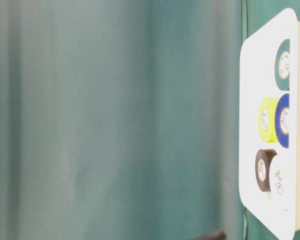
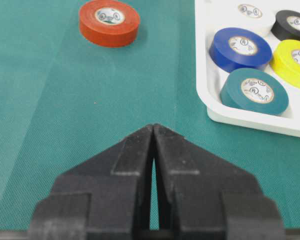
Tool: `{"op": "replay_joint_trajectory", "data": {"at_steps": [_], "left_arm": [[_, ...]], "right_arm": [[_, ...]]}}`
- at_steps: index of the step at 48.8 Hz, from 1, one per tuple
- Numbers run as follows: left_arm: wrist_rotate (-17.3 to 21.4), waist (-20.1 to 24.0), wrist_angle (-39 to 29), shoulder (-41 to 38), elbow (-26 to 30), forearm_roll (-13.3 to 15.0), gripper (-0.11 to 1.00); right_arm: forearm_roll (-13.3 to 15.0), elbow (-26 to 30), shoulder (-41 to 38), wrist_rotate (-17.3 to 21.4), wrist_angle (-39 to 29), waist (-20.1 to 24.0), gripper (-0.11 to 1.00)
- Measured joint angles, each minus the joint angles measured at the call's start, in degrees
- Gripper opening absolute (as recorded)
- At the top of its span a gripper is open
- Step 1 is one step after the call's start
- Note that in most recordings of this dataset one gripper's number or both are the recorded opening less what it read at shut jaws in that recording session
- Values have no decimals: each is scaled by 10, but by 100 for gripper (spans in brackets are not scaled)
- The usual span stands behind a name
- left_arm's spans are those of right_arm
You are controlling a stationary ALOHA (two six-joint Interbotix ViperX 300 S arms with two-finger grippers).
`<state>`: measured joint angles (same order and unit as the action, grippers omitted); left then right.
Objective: Put the tape into the white case with the left arm.
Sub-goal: 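Release the teal roll and withdraw the left gripper leftward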
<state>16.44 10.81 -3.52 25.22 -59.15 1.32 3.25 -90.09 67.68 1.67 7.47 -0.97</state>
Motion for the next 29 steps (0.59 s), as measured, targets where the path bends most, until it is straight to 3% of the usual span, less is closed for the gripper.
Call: {"op": "replay_joint_trajectory", "data": {"at_steps": [16,29], "left_arm": [[-13,-7,-1,74,-41,1,84],[-39,-69,-11,81,-55,1,84]], "right_arm": [[0,0,0,0,0,0,-10],[0,-1,0,0,-1,0,-10]]}}
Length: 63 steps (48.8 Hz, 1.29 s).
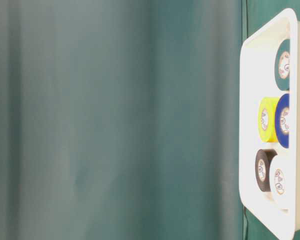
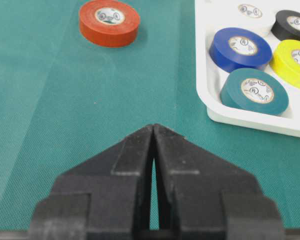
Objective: Put the tape into the white case with the left arm.
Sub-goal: 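Release the teal roll and withdraw the left gripper leftward, then move the open left gripper toward the orange tape roll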
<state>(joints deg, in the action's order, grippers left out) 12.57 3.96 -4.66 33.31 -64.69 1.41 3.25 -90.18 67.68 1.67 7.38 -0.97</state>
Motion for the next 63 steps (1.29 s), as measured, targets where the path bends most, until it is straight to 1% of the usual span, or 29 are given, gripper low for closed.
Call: {"op": "replay_joint_trajectory", "data": {"at_steps": [13,17,23,30,37,44,51,63], "left_arm": [[-36,-70,-34,41,-19,0,84],[-40,-79,-43,56,-24,0,84],[-40,-81,-47,72,-32,0,84],[-40,-81,-47,69,-33,0,84],[-40,-81,-40,54,-33,0,84],[-37,-81,-18,20,-19,0,84],[-35,-81,-5,-23,7,0,84],[-33,-81,-4,-105,64,0,84]], "right_arm": [[0,0,0,0,1,0,-10],[0,1,0,0,1,0,-10],[0,0,0,0,1,0,-10],[0,0,0,0,1,0,-10],[0,1,-1,0,1,0,-10],[0,0,0,0,1,0,-10],[0,1,0,0,1,0,-10],[0,0,0,0,1,0,-10]]}}
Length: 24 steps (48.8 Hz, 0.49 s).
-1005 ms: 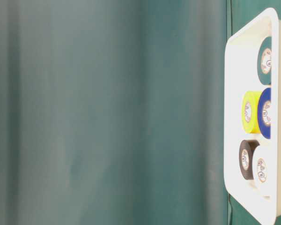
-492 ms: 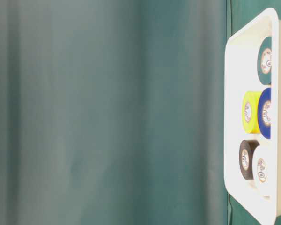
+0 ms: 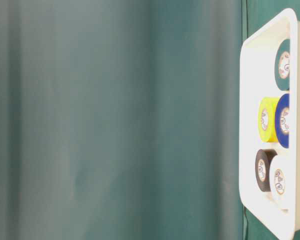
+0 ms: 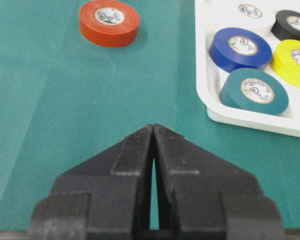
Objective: Put the tape into the white case with the left arm.
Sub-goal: 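Move the open left gripper toward the orange tape roll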
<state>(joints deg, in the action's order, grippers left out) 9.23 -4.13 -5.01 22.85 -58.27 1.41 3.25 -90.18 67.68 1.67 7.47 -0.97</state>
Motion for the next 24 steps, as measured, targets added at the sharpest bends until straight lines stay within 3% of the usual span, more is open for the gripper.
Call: {"op": "replay_joint_trajectory", "data": {"at_steps": [24], "left_arm": [[0,-2,1,-158,136,0,84]], "right_arm": [[0,1,0,0,0,1,-10]]}}
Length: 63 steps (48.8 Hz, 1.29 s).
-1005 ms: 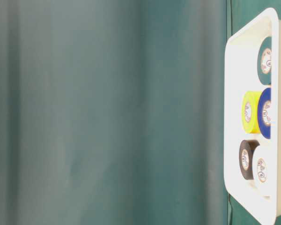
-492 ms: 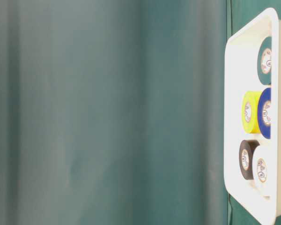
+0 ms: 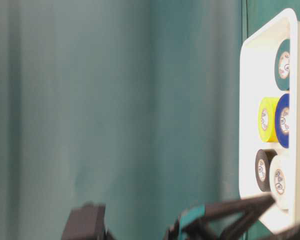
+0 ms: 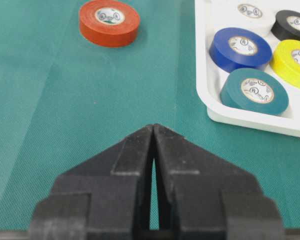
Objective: Put the tape into the white case with the left arm.
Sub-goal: 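Move the open left gripper toward the orange tape roll, then lower the left gripper into the orange roll's core and grip it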
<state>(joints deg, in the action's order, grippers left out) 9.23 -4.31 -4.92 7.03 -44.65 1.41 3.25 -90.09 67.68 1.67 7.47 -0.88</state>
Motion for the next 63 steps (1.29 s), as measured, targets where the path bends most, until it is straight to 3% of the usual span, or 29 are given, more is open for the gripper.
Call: {"op": "replay_joint_trajectory", "data": {"at_steps": [21,63], "left_arm": [[-1,0,-2,-81,81,0,84],[-4,-18,-1,-172,106,0,84]], "right_arm": [[0,-1,0,0,0,-1,-10],[0,-1,-1,0,0,-1,-10]]}}
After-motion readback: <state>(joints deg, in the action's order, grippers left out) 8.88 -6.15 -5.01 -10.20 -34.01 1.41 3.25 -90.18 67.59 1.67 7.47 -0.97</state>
